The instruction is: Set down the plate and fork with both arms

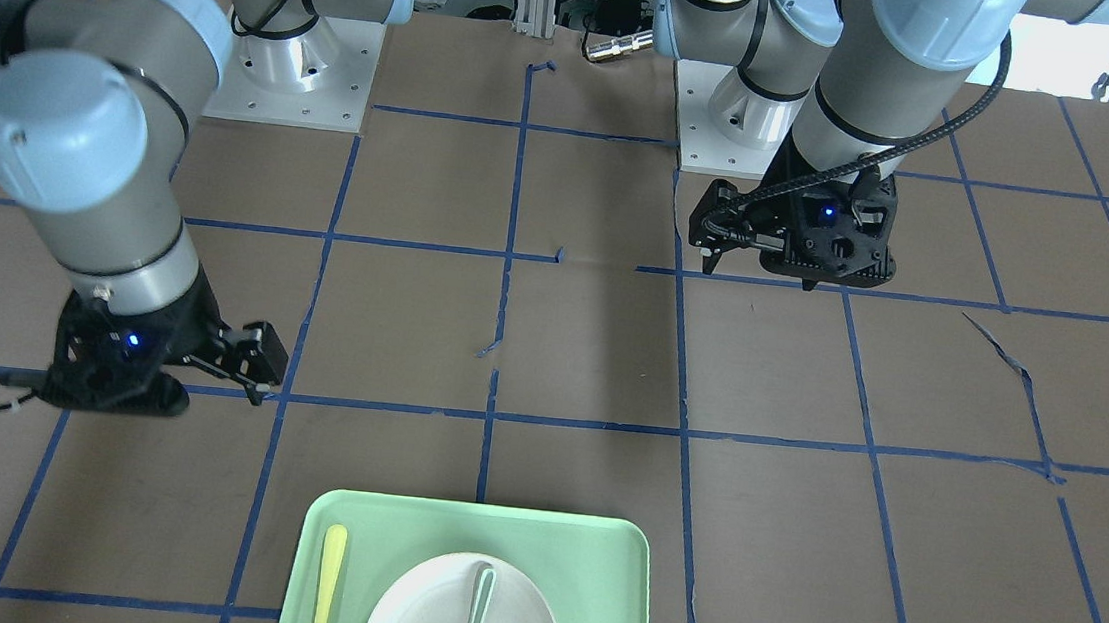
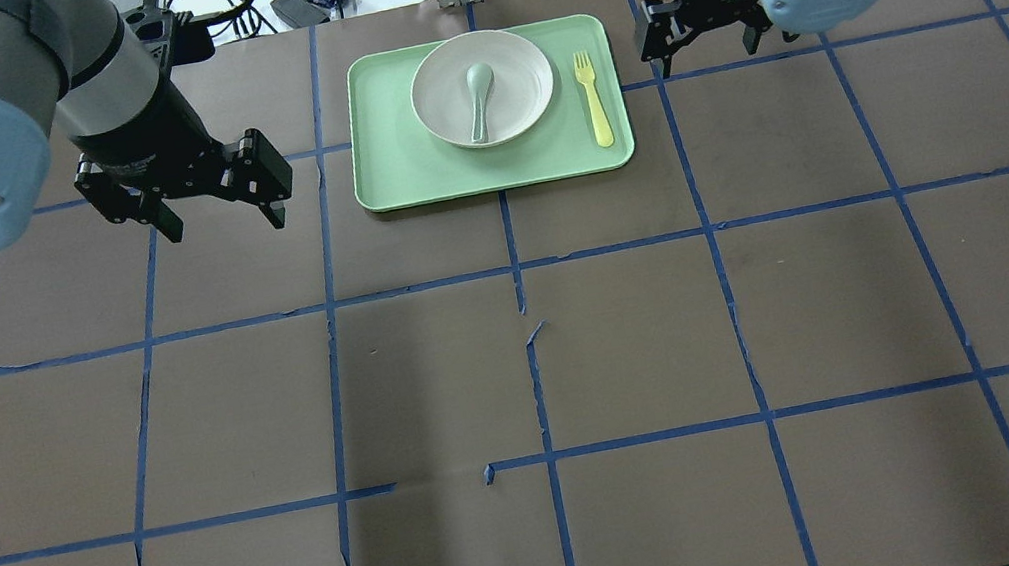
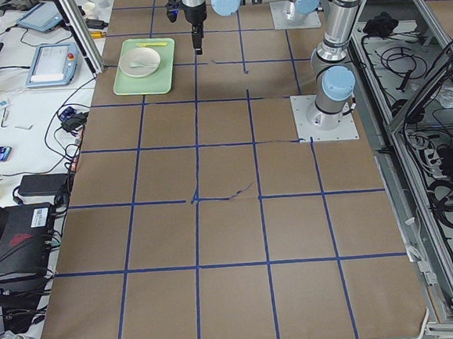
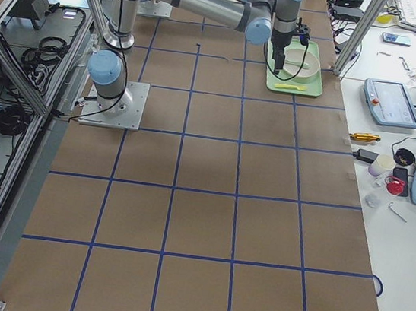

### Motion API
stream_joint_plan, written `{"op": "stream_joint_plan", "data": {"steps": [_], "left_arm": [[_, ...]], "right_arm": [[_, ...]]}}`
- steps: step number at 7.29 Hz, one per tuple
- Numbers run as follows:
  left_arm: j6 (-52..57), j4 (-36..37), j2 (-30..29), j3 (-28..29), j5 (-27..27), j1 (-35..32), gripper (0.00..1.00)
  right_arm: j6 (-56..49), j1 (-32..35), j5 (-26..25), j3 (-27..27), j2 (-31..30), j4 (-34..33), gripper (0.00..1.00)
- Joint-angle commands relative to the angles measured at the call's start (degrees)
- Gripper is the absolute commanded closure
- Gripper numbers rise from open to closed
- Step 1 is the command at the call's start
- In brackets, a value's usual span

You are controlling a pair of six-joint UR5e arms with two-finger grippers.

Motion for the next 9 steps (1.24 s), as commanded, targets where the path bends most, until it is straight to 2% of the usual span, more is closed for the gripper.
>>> {"op": "stream_joint_plan", "data": {"steps": [1, 2, 3, 4, 7, 9], "left_arm": [[-0.33, -0.07, 0.23, -0.08, 0.0, -0.16, 0.0], [-0.33, -0.16, 0.32, -0.16, -0.18, -0.16, 0.0], [-0.33, -0.16, 0.66, -0.6, -0.18, -0.24, 0.0], [-0.33, -0.16, 0.93, -0.6, -0.09, -0.24, 0.0], [-0.33, 0.02, 1.28, -0.34, 0.0, -0.24, 0.0], [-0.33, -0.07, 2.77, 0.19, -0.35, -0.33, 0.0]], "right_arm": [[-0.12, -0.78, 0.17, 5.94, -12.13, 3.91, 0.0], [-0.03, -0.35, 0.69, 6.65, -16.97, 12.13, 0.0], [0.23, -0.17, 0.95, 5.52, -18.23, 18.47, 0.0], [0.32, -0.08, 1.04, 4.99, -17.64, 20.1, 0.0], [0.76, -0.08, 1.05, 2.27, -15.62, 19.59, 0.0], [0.67, 0.18, 0.52, 2.35, -15.17, 19.68, 0.0]]}}
